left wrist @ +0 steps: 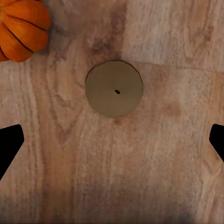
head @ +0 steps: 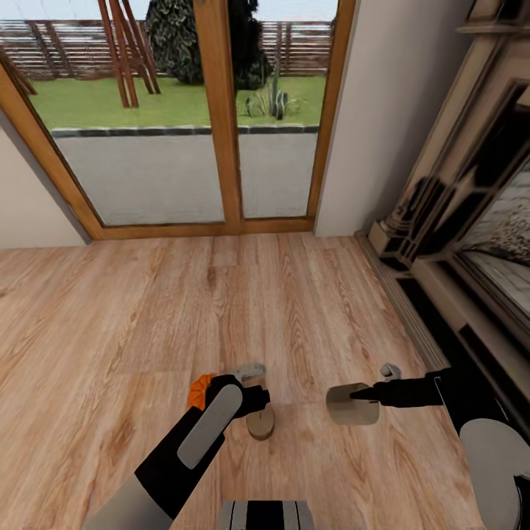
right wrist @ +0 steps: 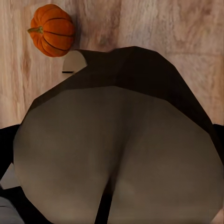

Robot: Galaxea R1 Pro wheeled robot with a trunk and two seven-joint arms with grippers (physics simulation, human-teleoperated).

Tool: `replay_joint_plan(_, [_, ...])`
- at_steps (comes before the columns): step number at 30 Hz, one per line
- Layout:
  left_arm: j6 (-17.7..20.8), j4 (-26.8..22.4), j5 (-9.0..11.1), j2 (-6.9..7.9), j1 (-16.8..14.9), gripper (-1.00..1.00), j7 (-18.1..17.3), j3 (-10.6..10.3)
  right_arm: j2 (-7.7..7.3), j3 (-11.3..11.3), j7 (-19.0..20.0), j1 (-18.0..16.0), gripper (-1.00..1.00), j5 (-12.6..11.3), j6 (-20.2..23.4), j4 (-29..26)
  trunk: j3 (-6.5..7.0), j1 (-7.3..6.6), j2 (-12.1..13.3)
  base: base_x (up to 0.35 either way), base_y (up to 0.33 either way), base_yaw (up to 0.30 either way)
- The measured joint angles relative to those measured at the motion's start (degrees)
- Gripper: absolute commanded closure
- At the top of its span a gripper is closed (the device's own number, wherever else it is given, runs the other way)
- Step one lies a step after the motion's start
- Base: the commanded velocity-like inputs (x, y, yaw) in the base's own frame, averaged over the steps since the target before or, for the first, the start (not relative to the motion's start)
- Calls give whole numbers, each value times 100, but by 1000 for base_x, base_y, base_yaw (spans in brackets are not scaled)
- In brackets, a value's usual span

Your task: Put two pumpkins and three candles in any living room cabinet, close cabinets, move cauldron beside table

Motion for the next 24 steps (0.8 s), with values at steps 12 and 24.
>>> replay_joint_plan(12, [-13, 6, 0, 5, 0, -100, 0, 4, -25, -38, 705, -3, 100, -25, -15, -68, -266, 31, -16, 0, 0, 0])
replay_joint_plan(24, [-17, 0, 0, 0, 0, -100, -19, 0, -19, -26, 820, 0, 100, -20, -18, -229, -532, 62, -32, 0, 0, 0])
